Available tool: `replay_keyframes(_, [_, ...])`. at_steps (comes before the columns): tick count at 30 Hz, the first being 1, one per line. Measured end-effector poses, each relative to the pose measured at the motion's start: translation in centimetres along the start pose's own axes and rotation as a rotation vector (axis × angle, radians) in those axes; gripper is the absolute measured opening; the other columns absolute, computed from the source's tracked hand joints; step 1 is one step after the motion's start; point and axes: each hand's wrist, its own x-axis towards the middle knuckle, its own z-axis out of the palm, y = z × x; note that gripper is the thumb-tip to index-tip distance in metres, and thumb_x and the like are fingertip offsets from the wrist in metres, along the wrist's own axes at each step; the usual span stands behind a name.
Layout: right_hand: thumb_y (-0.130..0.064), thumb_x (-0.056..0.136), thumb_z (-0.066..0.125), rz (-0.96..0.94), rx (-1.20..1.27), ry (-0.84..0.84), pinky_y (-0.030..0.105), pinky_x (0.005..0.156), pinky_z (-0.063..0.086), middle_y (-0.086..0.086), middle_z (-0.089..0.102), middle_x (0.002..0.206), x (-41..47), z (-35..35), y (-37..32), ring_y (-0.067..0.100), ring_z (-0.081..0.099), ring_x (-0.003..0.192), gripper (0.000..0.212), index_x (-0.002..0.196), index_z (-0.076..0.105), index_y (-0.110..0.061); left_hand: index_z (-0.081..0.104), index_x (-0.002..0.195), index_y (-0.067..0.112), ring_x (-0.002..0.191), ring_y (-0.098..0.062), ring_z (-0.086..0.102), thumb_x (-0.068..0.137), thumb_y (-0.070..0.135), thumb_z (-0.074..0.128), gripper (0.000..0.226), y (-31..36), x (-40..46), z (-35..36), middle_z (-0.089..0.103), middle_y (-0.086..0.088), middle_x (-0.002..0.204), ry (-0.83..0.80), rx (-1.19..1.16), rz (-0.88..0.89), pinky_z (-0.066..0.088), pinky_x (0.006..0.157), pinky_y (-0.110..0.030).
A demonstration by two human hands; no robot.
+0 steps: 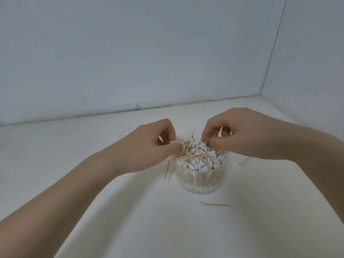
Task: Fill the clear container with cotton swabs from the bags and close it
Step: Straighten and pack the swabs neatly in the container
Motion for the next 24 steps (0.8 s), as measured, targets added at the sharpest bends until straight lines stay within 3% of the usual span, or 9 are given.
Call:
replay_keyframes(4, [-0.028, 0.088, 0.063, 0.076, -0.109, -0.127, 0.014, 0.055, 0.042, -0.023, 0.067, 0.089, -0.4, 0.3, -0.8, -0.004, 0.056, 0.06, 0.013, 0.09, 0.07, -0.039, 0.055, 0.092, 0.027, 0.084, -0.016, 0.061, 0.089, 0.037, 0.07, 0.018, 0.5, -0.3, 0.0, 0.064, 0.009, 0.093, 0.012, 0.146, 0.069, 0.047, 0.067, -0.023])
replay_keyframes(8, [-0.026, 0.088, 0.064, 0.123, -0.146, -0.17, 0.028, 0.065, 0.054, -0.015, 0.07, 0.086, -0.1, 0.4, -1.3, 0.004, 0.059, 0.068, 0.012, 0.092, 0.07, -0.035, 0.064, 0.086, 0.031, 0.078, -0.01, 0.061, 0.091, 0.034, 0.066, 0.006, 0.2, -0.3, 0.1, 0.067, 0.01, 0.091, -0.04, 0.185, 0.088, 0.052, 0.072, -0.03])
replay_keyframes(12, [-0.023, 0.086, 0.067, 0.127, -0.11, -0.188, 0.018, 0.06, 0.043, -0.006, 0.072, 0.083, 0.1, 0.3, -1.3, -0.002, 0.055, 0.061, 0.01, 0.089, 0.071, -0.032, 0.066, 0.085, 0.03, 0.071, -0.005, 0.057, 0.093, 0.031, 0.065, 0.007, 0.2, -0.1, 0.2, 0.067, 0.011, 0.089, -0.04, 0.199, 0.113, 0.049, 0.067, -0.024])
replay_keyframes(15, [-0.021, 0.085, 0.068, 0.13, -0.026, -0.161, 0.018, 0.063, 0.044, 0.003, 0.073, 0.086, 0.1, 0.1, -1.3, 0.0, 0.056, 0.062, 0.009, 0.086, 0.073, -0.029, 0.065, 0.085, 0.029, 0.066, -0.001, 0.053, 0.093, 0.03, 0.064, 0.009, 0.2, -0.1, 0.0, 0.066, 0.011, 0.088, -0.046, 0.2, 0.143, 0.045, 0.062, -0.019])
replay_keyframes(21, [-0.025, 0.089, 0.066, 0.131, -0.061, -0.058, 0.024, 0.071, 0.05, -0.007, 0.07, 0.077, -0.4, -1.0, -1.2, 0.003, 0.062, 0.067, 0.01, 0.083, 0.072, -0.031, 0.065, 0.082, 0.03, 0.061, -0.003, 0.055, 0.094, 0.027, 0.061, 0.013, 0.4, -0.4, -1.3, 0.067, 0.013, 0.088, 0.075, 0.148, 0.177, 0.05, 0.056, -0.025])
replay_keyframes(24, [-0.027, 0.09, 0.064, 0.135, -0.122, -0.021, 0.025, 0.071, 0.052, -0.017, 0.068, 0.072, -0.7, -1.9, -2.0, 0.002, 0.062, 0.07, 0.014, 0.082, 0.074, -0.033, 0.068, 0.083, 0.028, 0.061, 0.0, 0.055, 0.094, 0.022, 0.062, 0.014, 0.6, -0.3, -1.6, 0.068, 0.012, 0.085, 0.105, 0.14, 0.193, 0.042, 0.053, -0.012])
